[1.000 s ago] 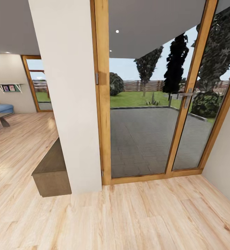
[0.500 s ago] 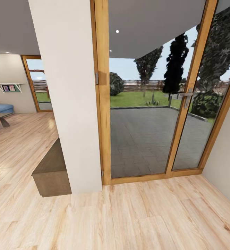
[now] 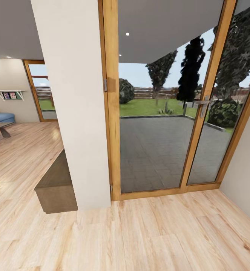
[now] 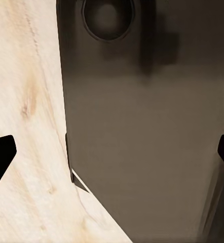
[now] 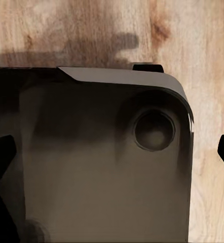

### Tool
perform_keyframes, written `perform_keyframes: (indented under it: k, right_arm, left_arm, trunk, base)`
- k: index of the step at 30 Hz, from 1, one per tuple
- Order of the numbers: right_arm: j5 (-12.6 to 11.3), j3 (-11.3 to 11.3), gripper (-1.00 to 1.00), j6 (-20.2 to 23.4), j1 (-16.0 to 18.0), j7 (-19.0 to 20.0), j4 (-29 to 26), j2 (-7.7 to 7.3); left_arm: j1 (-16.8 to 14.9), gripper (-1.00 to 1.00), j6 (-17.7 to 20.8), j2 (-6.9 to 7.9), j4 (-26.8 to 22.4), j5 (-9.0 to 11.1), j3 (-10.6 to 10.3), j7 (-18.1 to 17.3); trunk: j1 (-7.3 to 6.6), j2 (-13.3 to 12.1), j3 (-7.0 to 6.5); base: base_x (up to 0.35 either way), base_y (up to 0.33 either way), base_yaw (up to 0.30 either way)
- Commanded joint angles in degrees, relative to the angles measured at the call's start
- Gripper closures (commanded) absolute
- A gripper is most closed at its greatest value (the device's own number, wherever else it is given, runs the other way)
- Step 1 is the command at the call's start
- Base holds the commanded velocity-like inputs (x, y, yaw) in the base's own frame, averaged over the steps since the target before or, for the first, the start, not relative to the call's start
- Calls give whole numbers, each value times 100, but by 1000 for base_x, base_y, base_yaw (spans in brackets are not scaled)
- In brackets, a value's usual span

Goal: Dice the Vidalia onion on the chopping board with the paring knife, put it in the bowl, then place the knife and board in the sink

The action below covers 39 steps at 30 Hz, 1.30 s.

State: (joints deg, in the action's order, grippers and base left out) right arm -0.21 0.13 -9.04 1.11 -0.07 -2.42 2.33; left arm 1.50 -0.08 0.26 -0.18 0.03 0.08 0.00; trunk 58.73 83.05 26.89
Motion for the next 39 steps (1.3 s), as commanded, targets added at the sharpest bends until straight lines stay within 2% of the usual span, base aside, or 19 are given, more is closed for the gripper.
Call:
perform_keyframes:
  k: [1,39]
  right_arm:
    - [-4,-4,-100,-47,3,-1,4,0]
    - [-14,-1,-100,-118,3,2,-2,39]
  left_arm:
    - [0,-100,-1,0,-4,2,1,0]
    - [0,-100,-8,-9,-20,11,6,0]
  trunk:
    - [0,2,4]
    - [0,2,4]
  base:
    - [0,0,0]
    - [0,0,0]
